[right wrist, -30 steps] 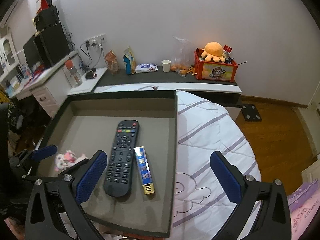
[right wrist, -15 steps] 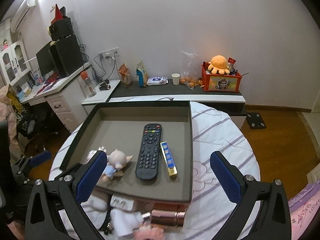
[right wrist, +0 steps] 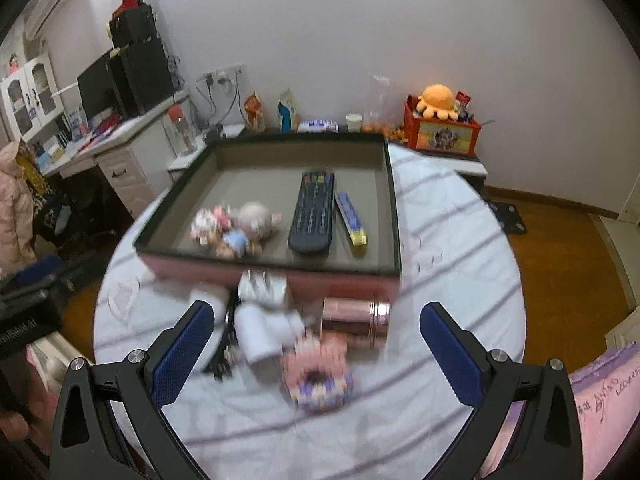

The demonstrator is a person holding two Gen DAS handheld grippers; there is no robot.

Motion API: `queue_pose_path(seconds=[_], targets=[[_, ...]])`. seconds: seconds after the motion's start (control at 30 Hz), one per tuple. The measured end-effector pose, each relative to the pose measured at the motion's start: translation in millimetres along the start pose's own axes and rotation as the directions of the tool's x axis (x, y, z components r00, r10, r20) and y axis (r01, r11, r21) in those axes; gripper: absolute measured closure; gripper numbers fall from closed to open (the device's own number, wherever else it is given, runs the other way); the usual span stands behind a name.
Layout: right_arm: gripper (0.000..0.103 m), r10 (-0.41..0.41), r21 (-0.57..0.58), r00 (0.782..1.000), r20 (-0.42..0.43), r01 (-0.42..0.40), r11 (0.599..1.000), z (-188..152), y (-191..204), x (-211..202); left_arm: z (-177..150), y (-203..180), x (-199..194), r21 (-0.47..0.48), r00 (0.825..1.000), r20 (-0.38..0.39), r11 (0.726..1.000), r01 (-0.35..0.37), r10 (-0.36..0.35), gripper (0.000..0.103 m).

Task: Organize rigid objects
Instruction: 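Reach the right gripper to the pink block donut and grasp it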

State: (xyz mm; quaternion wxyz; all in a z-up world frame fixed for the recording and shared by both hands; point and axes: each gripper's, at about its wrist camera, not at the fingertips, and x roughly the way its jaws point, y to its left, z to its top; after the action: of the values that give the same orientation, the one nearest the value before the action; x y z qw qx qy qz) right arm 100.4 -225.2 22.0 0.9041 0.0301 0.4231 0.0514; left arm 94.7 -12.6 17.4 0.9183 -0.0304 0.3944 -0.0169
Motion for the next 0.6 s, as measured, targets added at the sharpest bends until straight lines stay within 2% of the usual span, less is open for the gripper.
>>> queue_pose_path(seconds=[0.33,0.6], targets=[[0.0,-0.01,0.0,0.998,-0.064,0.01,1.0,-40,-2,0,-31,-1,-3,-0.004,0.999,-0.041,1.0,0.001,-0.001,0.0],[0.0,-0.034,-0.019,0.995,-0.091,0.033,0.999,-44,-1,11,-33,-2,-3,0.0,0.999,-0.049,1.0,0.005,-0.005,0.0]])
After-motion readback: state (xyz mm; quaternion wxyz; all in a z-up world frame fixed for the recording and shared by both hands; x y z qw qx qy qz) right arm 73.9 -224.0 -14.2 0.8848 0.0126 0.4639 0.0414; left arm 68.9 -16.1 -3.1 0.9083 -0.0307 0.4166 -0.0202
